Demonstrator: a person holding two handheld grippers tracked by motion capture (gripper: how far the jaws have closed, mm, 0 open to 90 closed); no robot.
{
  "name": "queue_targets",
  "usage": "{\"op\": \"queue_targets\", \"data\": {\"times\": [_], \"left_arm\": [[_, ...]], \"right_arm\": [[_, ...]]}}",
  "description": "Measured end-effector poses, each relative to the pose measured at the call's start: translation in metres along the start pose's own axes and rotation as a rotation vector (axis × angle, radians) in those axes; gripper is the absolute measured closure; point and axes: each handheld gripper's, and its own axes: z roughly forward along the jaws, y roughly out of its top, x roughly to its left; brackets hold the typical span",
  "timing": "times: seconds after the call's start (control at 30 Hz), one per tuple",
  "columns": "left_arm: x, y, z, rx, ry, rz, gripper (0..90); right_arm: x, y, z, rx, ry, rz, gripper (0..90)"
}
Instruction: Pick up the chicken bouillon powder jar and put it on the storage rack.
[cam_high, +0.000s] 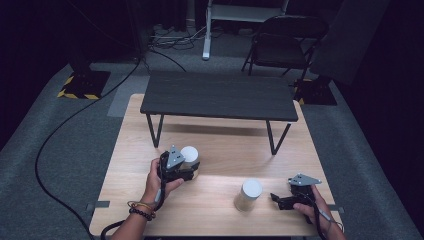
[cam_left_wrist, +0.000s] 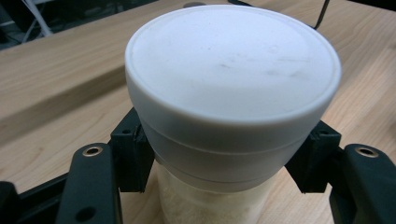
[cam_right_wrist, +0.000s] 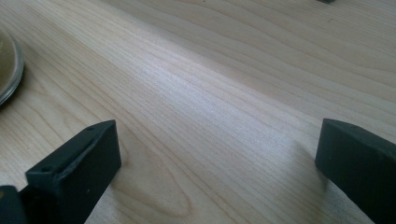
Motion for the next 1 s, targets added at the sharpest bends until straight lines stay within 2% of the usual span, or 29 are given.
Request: {"op": "queue_targets", "data": {"times": [0.17, 0.27, 0.47, 0.6, 0.87, 1.0], "left_arm": [[0.003, 0.002, -0.003, -0.017, -0.005, -0.020, 35.3], [0.001, 0.006, -0.005, -0.022, 0.004, -0.011, 35.3], [0.001, 0.020, -0.011, -0.023, -0.008, 0.009, 35.3], [0.002, 0.026, -0.015, -0.040, -0.017, -0.011, 35.3], [-0.001, 0.048, -0.029, -0.051, -0.005, -0.024, 35.3], [0.000, 0.057, -0.037, -0.079, -0.003, -0.059, 35.3]], "right_arm": [[0.000, 0.000, 0.000, 0.000, 0.000, 0.000, 0.0], [0.000, 0.000, 0.000, 0.000, 0.000, 0.000, 0.0], [0.000, 0.000, 0.000, 0.000, 0.000, 0.000, 0.0], [0.000, 0.000, 0.000, 0.000, 0.000, 0.000, 0.0], [0.000, 0.000, 0.000, 0.000, 0.002, 0.000, 0.0], [0.000, 0.000, 0.000, 0.000, 0.002, 0.000, 0.0]]}}
